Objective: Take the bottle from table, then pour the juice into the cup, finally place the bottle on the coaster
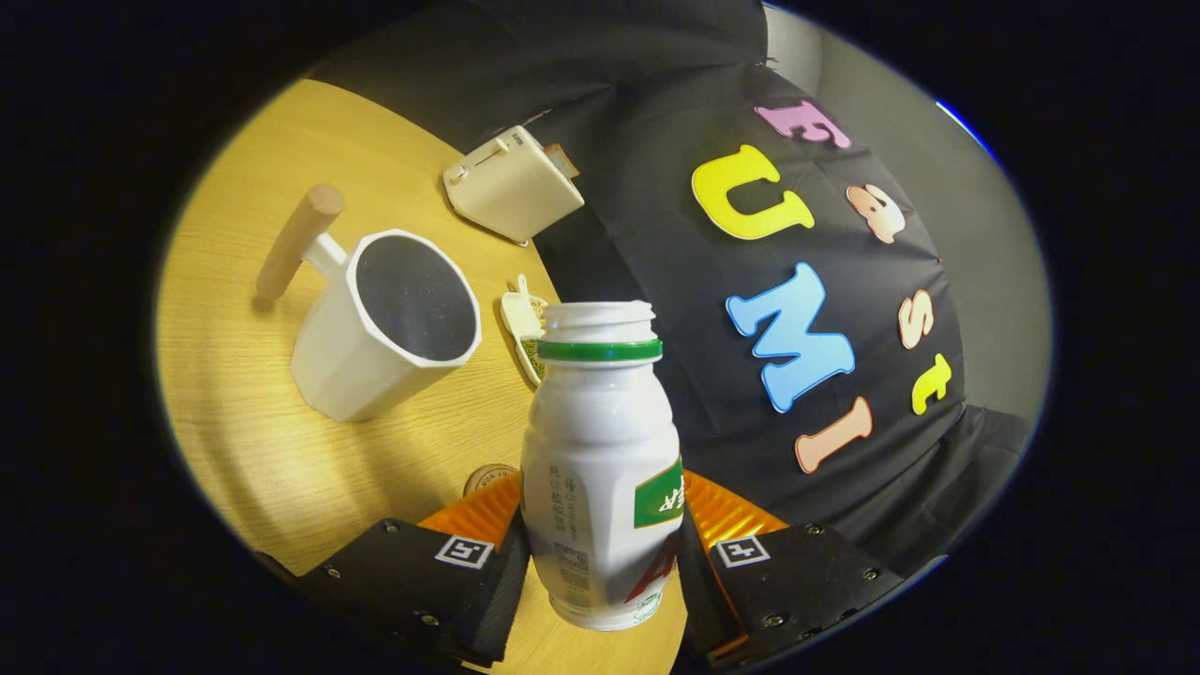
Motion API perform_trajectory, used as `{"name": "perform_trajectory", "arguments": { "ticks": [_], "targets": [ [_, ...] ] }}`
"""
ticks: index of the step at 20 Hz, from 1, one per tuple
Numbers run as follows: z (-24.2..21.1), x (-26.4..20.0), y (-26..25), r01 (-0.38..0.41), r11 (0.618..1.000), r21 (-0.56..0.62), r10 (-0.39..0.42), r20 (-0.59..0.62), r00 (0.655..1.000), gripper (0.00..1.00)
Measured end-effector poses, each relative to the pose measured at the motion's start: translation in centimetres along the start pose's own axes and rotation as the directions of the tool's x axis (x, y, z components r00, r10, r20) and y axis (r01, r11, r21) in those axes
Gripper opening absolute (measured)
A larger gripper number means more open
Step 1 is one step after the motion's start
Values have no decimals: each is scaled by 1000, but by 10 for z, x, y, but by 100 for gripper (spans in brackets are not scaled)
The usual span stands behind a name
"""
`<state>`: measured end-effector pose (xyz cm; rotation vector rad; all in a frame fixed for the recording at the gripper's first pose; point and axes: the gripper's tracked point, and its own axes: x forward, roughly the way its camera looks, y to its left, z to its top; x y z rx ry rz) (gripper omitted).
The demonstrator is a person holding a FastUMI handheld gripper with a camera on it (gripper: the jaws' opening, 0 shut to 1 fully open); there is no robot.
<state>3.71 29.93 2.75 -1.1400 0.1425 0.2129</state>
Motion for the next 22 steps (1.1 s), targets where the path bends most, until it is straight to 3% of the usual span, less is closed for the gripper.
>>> {"name": "perform_trajectory", "arguments": {
  "ticks": [15,22],
  "targets": [
    [16,7,-2,48,959,-278,-49,5,999,71],
    [17,4,-4,47,940,-339,-49,2,999,71]
  ]
}}
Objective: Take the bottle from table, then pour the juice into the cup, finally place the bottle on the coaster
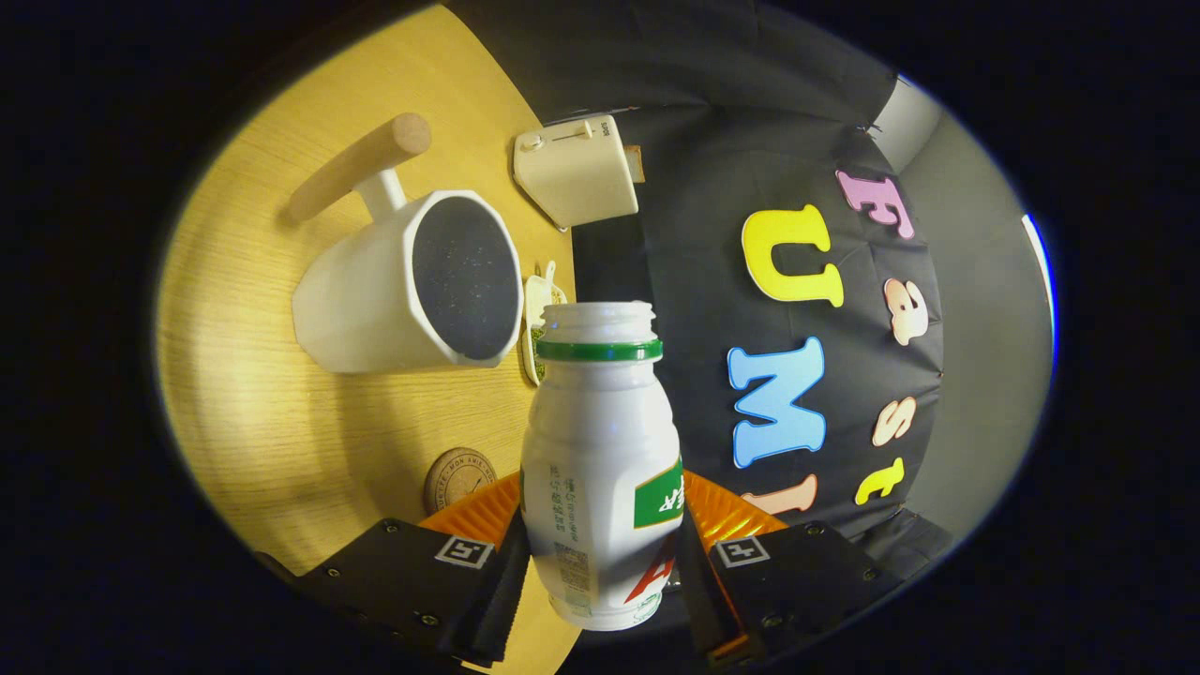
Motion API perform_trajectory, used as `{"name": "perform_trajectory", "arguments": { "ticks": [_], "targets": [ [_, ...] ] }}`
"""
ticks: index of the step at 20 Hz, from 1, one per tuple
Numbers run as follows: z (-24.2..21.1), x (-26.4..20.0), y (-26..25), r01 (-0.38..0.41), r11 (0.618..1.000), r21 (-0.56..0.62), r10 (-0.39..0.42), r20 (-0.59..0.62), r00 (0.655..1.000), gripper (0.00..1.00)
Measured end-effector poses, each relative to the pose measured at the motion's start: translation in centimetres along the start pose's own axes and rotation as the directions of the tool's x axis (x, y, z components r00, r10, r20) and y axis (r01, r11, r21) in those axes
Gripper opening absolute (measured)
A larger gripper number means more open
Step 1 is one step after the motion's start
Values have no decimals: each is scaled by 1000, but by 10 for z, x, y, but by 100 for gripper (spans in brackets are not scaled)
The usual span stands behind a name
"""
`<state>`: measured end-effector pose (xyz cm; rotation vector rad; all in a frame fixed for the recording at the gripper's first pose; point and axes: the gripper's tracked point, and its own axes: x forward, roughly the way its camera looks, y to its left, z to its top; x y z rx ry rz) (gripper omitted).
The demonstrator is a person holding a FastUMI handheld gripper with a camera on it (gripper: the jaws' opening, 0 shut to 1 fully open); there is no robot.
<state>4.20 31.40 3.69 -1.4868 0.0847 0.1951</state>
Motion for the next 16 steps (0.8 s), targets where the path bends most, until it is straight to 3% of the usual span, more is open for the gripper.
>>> {"name": "perform_trajectory", "arguments": {
  "ticks": [16],
  "targets": [
    [5,4,-8,13,989,-148,-16,-14,1000,71]
  ]
}}
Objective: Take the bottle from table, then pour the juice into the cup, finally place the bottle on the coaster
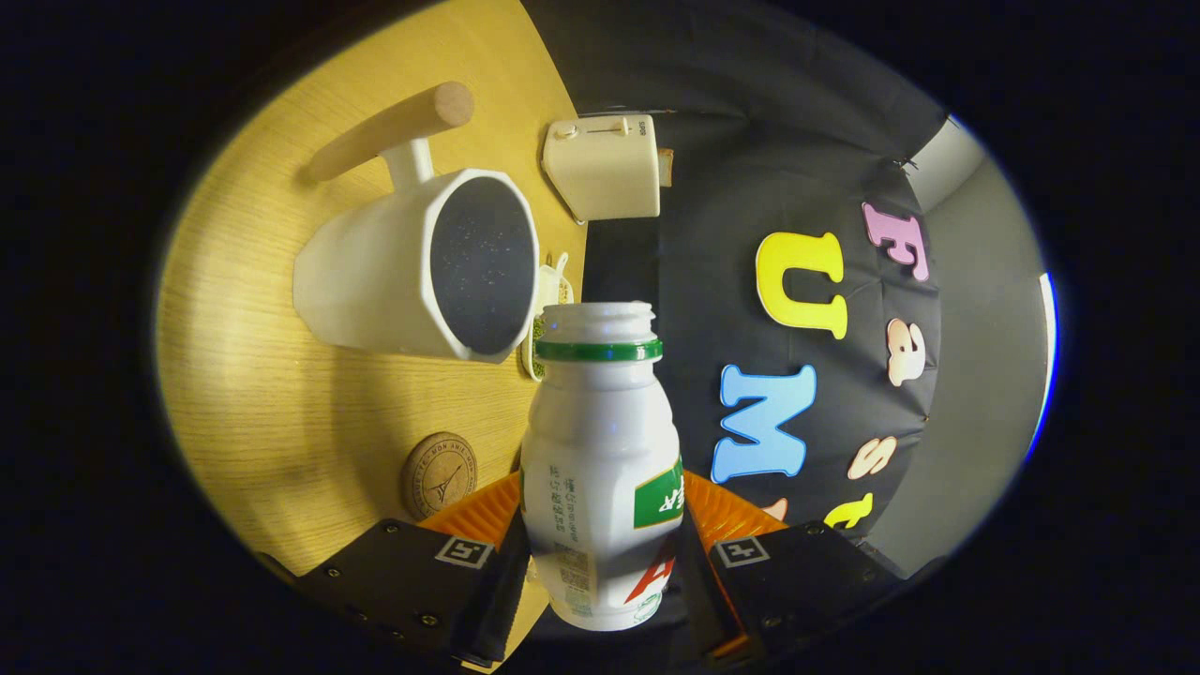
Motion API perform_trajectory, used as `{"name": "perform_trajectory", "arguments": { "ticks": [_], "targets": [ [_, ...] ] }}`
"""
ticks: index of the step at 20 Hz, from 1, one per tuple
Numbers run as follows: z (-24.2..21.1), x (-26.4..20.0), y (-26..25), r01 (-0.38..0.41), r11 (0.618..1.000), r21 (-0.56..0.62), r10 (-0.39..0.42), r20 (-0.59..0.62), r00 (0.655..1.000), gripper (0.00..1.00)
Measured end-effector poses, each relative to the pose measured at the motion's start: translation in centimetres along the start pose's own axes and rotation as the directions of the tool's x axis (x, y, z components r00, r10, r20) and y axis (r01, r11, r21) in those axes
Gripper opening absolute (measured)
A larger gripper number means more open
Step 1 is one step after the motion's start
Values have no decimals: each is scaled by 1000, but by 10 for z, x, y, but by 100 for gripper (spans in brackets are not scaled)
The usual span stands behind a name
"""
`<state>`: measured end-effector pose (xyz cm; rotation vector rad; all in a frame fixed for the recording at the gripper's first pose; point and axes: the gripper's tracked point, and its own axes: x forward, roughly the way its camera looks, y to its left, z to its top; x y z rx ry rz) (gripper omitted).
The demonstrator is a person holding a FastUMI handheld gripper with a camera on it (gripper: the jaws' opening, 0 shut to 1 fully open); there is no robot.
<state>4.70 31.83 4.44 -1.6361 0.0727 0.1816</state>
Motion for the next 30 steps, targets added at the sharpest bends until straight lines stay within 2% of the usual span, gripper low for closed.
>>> {"name": "perform_trajectory", "arguments": {
  "ticks": [30],
  "targets": [
    [-1,3,-22,43,984,-171,-48,-22,999,71]
  ]
}}
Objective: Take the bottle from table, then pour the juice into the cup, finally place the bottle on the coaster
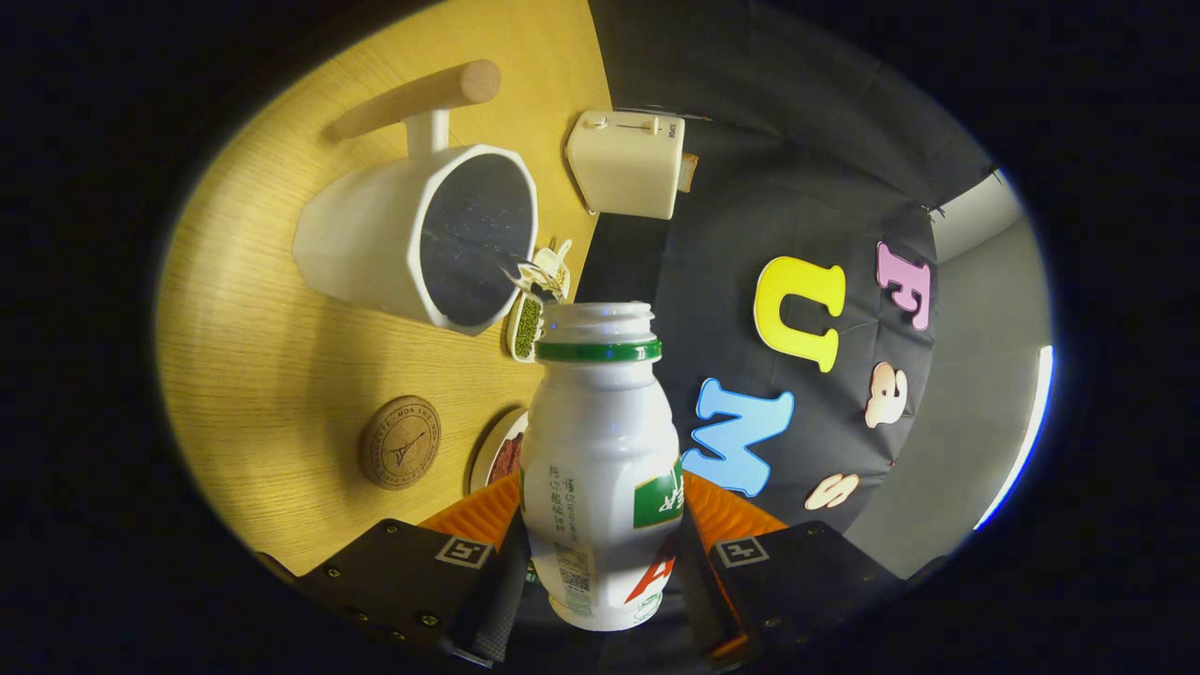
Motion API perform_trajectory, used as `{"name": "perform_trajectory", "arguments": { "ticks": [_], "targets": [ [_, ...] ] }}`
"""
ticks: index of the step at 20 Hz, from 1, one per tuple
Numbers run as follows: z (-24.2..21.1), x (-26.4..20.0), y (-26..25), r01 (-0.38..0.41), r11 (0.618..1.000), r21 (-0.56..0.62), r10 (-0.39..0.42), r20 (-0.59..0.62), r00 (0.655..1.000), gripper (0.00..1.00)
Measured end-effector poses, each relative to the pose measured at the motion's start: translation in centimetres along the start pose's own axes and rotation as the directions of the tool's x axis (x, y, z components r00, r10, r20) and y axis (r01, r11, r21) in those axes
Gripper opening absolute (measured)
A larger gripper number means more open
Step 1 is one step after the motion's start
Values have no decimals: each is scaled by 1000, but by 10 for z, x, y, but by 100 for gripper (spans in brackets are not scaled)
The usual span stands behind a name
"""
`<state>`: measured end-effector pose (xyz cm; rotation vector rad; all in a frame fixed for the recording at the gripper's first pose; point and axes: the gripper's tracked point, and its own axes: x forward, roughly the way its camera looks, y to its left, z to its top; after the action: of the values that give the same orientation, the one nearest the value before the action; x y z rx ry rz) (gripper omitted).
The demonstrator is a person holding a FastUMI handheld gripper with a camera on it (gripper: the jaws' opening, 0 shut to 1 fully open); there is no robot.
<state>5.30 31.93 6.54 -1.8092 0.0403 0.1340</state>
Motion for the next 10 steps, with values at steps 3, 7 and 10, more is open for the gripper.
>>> {"name": "perform_trajectory", "arguments": {
  "ticks": [3,7,10],
  "targets": [
    [1,-1,-3,7,1000,-17,-7,1,1000,71],
    [0,-1,-7,16,999,-43,-16,1,1000,71],
    [0,-2,-10,26,998,-53,-26,6,1000,71]
  ]
}}
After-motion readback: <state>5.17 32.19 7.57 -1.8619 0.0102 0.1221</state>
